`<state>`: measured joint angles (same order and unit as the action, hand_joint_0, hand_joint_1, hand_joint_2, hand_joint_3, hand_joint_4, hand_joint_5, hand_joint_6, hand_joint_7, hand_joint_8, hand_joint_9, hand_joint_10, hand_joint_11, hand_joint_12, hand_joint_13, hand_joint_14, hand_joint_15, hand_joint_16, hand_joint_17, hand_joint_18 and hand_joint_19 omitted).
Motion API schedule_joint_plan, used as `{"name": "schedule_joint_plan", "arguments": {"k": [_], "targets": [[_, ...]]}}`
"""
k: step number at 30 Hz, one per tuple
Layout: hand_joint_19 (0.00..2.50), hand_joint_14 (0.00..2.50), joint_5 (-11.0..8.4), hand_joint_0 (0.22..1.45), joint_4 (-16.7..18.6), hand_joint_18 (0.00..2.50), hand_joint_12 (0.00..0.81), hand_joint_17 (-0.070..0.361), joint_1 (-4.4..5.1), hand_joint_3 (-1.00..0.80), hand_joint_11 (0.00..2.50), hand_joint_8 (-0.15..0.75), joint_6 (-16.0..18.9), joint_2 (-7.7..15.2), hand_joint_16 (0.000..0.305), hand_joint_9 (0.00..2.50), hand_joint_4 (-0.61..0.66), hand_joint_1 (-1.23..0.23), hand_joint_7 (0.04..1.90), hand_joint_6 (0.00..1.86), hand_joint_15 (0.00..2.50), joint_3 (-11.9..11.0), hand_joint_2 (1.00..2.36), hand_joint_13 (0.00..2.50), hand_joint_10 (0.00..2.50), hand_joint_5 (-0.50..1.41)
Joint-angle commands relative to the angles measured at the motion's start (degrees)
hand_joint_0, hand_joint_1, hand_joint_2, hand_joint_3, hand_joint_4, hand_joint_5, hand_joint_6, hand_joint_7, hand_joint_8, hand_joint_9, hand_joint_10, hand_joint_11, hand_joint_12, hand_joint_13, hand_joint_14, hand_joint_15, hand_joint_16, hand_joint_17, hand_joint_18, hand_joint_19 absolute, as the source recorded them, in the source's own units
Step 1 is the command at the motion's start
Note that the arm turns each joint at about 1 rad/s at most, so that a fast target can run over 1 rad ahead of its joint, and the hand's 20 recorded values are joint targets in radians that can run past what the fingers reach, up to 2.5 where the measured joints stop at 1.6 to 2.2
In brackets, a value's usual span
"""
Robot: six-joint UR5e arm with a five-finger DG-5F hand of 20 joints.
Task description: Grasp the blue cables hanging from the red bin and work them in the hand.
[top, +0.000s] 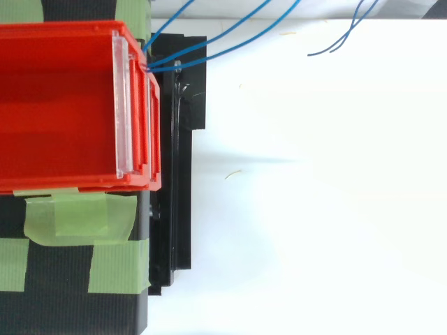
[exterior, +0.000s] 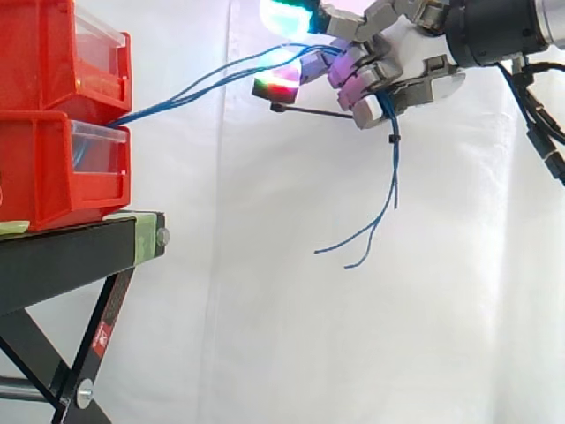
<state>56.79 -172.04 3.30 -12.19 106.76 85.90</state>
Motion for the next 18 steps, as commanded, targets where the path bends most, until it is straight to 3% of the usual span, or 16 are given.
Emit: {"name": "schedule_joint_plan", "arguments": {"k": [1, 18], "targets": [[0.72, 2.5, -0.01, 0.83, 1.09, 2.2, 0.727, 0.168, -0.14, -0.98, 2.5, 0.43, -1.34, 0.03, 0.224, 1.6, 0.26, -0.68, 1.23, 0.52, 1.98, -0.03, 1.0, 1.91, 2.5, 0.3], [0.72, 2.5, 0.08, 0.84, 6.36, 2.2, 0.727, 0.168, -0.23, -1.0, 2.5, 0.43, -8.02, 0.03, 0.224, 1.6, 0.26, -0.72, 1.23, 0.54, 1.98, -0.03, 1.0, 1.91, 2.5, 0.3]]}}
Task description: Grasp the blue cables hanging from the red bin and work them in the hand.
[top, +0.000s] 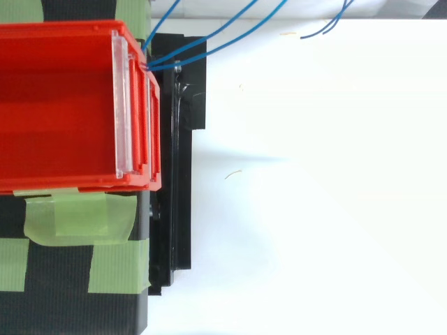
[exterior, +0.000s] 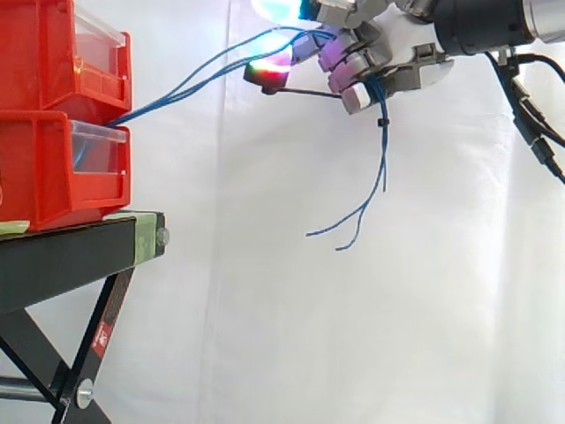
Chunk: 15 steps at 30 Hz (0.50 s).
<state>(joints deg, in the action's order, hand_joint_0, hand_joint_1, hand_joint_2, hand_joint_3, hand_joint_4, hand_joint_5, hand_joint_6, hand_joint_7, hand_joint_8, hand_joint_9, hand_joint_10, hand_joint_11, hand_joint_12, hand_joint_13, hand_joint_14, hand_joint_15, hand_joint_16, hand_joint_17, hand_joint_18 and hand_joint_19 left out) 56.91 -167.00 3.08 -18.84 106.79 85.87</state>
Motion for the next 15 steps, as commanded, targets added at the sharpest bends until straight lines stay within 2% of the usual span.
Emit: {"name": "schedule_joint_plan", "arguments": {"k": [1, 4, 7, 8, 15], "targets": [[0.72, 2.5, -0.05, 0.84, 1.33, 2.2, 0.727, 0.168, 0.0, -1.0, 2.5, 0.43, -1.38, 0.0, 0.224, 1.6, 0.26, -0.72, 1.23, 0.55, 1.98, 0.0, 1.0, 1.91, 2.5, 0.3], [0.72, 2.5, -0.05, 0.83, 2.82, 2.2, 0.727, 0.168, 0.0, -0.98, 2.5, 0.43, -2.61, 0.0, 0.224, 1.6, 0.25, -0.73, 1.22, 0.6, 1.98, 0.0, 1.0, 1.91, 2.5, 0.3], [0.72, 2.5, -0.05, 0.85, 3.61, 2.2, 0.727, 0.168, 0.17, -0.68, 2.5, 0.43, -3.49, 0.0, 0.224, 1.6, 0.25, -0.75, 1.22, 0.62, 1.98, 0.0, 1.01, 1.91, 2.5, 0.3], [0.72, 2.5, -0.05, 0.85, 3.79, 2.2, 0.727, 0.168, 0.17, -0.65, 2.5, 0.43, -3.66, 0.0, 0.224, 1.6, 0.25, -0.75, 1.23, 0.62, 1.98, 0.0, 1.01, 1.91, 2.5, 0.3], [0.72, 2.5, 0.04, 0.84, 4.05, 2.2, 0.727, 0.168, 0.26, -0.64, 2.5, 0.43, -4.19, 0.0, 0.224, 1.6, 0.25, -0.73, 1.23, 0.62, 1.98, 0.0, 1.01, 1.91, 2.5, 0.3]]}}
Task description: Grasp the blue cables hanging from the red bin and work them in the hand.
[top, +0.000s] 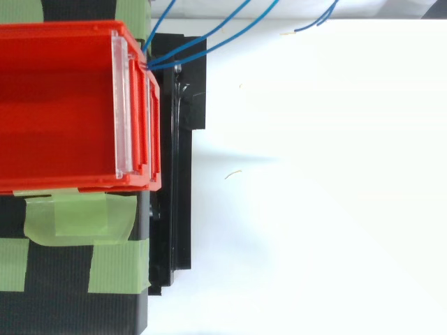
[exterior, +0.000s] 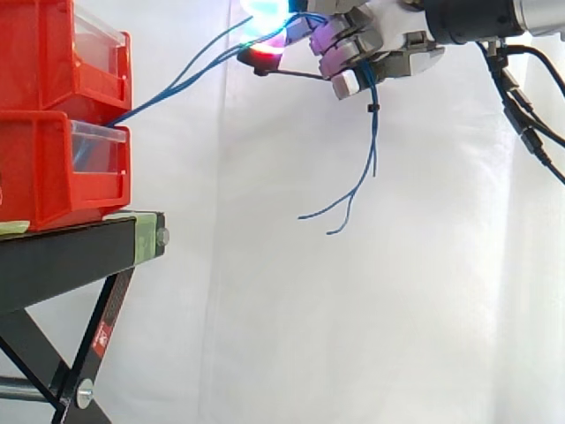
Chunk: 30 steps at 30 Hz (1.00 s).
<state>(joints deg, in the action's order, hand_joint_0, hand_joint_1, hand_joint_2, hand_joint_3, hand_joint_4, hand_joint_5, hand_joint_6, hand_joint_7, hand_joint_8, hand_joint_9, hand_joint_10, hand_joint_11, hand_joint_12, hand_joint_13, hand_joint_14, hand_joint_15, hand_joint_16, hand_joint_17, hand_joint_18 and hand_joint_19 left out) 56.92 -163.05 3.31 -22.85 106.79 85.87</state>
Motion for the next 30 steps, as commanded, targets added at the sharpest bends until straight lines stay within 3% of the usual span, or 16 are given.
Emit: {"name": "schedule_joint_plan", "arguments": {"k": [1, 11, 22, 25, 27, 30], "targets": [[0.72, 2.5, 0.03, 0.84, 0.1, 2.2, 0.727, 0.168, 0.03, -0.65, 2.5, 0.43, -0.17, 0.0, 0.224, 1.6, 0.25, -0.73, 1.23, 0.62, 1.98, 0.0, 1.01, 1.91, 2.5, 0.3], [0.72, 2.5, 0.29, 0.77, 0.01, 2.2, 0.727, 0.168, 0.03, -0.99, 2.5, 0.43, -0.17, 0.0, 0.224, 1.6, 0.26, -0.69, 1.22, 0.6, 1.98, 0.0, 1.0, 1.91, 2.5, 0.33], [0.72, 2.5, 0.38, 0.78, 0.1, 2.2, 0.727, 0.168, 0.03, -1.0, 2.5, 0.43, -0.26, 0.0, 0.224, 1.6, 0.25, -0.7, 1.26, 0.41, 1.98, 0.0, 1.0, 1.91, 2.5, 0.5], [0.72, 2.5, 0.29, 0.84, 0.19, 2.2, 0.727, 0.168, 0.03, -0.75, 2.5, 0.43, -0.96, 0.0, 0.224, 1.6, 0.24, -0.71, 1.28, 0.41, 1.98, 0.0, 1.01, 1.91, 2.5, 0.5], [0.72, 2.5, 0.38, 0.84, 0.28, 2.2, 0.727, 0.168, 0.03, -0.4, 2.5, 0.43, -1.4, 0.0, 0.224, 1.6, 0.24, -0.71, 1.3, 0.37, 1.98, 0.0, 1.02, 1.91, 2.5, 0.5], [0.72, 2.5, 0.38, 0.84, 0.19, 2.2, 0.727, 0.168, -0.24, -0.09, 2.5, 0.43, -1.4, 0.0, 0.224, 1.6, 0.28, -0.68, 1.39, 0.12, 1.98, 0.0, 1.02, 1.91, 2.5, 0.53]]}}
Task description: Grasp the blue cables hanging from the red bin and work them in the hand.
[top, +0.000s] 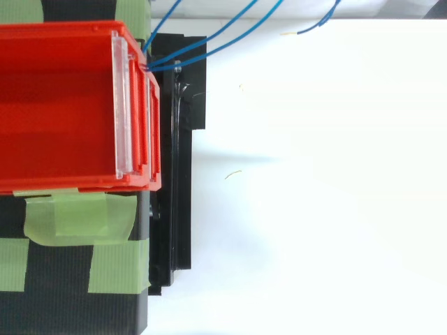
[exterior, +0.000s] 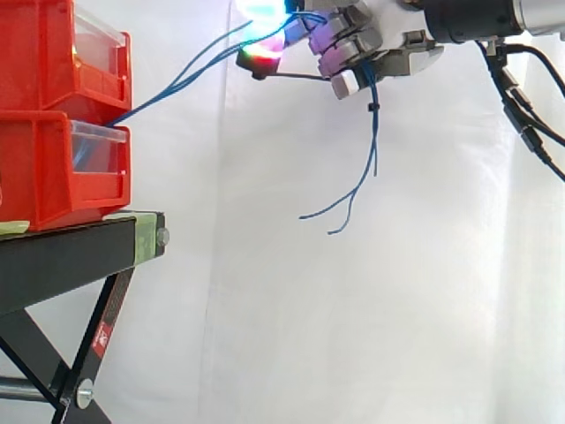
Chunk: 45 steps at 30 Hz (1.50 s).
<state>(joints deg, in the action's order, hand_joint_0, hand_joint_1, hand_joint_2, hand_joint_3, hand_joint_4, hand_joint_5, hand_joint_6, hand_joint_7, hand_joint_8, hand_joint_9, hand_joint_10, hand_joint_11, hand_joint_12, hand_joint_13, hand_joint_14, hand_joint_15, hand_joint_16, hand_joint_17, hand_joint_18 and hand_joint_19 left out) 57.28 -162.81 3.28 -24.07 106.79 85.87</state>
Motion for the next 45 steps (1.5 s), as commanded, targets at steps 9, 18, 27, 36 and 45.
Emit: {"name": "schedule_joint_plan", "arguments": {"k": [9, 18, 27, 36, 45], "targets": [[0.72, 2.5, 0.9, 0.94, -0.14, 2.2, 0.727, 0.168, -0.2, 0.25, 2.5, 0.43, -0.18, 0.0, 0.224, 1.6, 0.31, -0.68, 1.4, 0.0, 1.98, 0.0, 1.0, 1.91, 2.5, 0.53], [0.72, 2.5, 2.31, 1.0, 0.04, 2.2, 0.727, 0.168, -0.11, 0.35, 2.5, 0.43, -3.79, -0.09, 0.224, 1.6, 0.3, -0.69, 1.4, 0.03, 1.98, -0.09, 1.03, 1.91, 2.5, 0.52], [0.72, 2.5, 2.22, 0.9, -0.67, 2.2, 0.727, 0.168, 0.15, 0.27, 2.5, 0.43, -4.84, 0.0, 0.224, 1.6, 0.3, -0.64, 1.37, 0.13, 1.98, 0.0, 1.43, 1.91, 2.5, 0.51], [0.72, 2.5, 2.22, 0.89, -6.38, 2.2, 0.727, 0.168, 0.59, 0.24, 2.5, 0.43, -4.58, 0.0, 0.224, 1.6, 0.3, -0.63, 1.37, 0.16, 1.98, 0.0, 1.5, 1.91, 2.5, 0.51], [0.72, 2.5, 2.13, 0.89, -11.04, 2.2, 0.727, 0.168, 0.68, 0.24, 2.5, 0.43, -4.67, -0.09, 0.224, 1.6, 0.3, -0.63, 1.34, 0.19, 1.98, 0.0, 1.51, 1.91, 2.5, 0.5]]}}
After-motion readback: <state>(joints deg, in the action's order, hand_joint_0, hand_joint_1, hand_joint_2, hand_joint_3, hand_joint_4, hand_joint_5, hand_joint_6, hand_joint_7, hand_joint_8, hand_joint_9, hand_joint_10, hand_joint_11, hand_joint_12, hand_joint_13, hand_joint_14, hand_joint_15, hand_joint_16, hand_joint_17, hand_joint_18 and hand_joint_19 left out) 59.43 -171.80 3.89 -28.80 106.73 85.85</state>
